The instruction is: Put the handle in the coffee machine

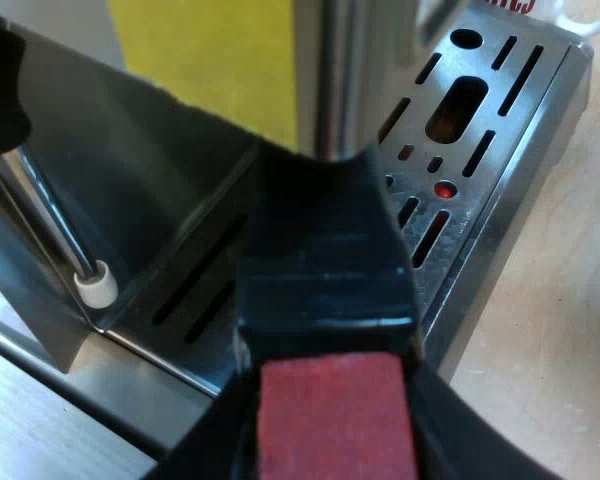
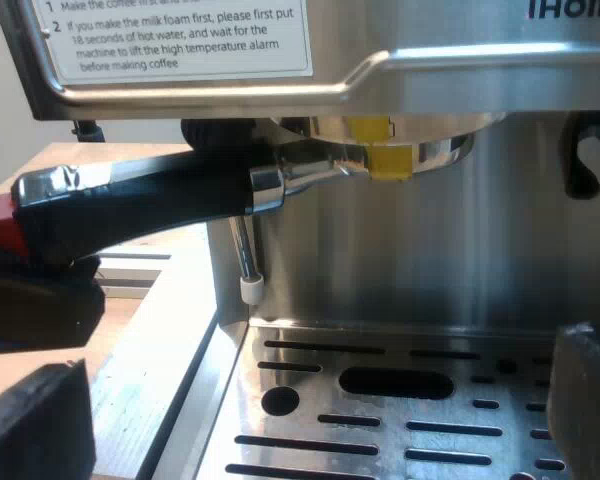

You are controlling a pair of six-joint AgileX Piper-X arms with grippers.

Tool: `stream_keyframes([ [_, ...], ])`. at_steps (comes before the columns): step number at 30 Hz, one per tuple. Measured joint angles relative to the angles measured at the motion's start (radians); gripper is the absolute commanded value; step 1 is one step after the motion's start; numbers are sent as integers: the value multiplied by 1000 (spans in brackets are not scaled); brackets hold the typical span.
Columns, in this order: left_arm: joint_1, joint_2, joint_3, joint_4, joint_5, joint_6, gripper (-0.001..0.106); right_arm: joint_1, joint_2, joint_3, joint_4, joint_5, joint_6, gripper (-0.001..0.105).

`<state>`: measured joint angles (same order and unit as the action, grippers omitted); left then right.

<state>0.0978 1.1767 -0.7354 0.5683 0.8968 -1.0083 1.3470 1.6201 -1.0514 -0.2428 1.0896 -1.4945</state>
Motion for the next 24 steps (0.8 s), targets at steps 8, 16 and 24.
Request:
stream_keyframes([
  [8,1,0,-2,7,0,0,0,-17,0,0,-2,0,0,93],
  [16,1,0,-2,7,0,0,0,-124,5,0,-2,-102,-57,65],
  [24,1,0,-2,7,0,0,0,-151,73,0,-31,-230,-63,49],
])
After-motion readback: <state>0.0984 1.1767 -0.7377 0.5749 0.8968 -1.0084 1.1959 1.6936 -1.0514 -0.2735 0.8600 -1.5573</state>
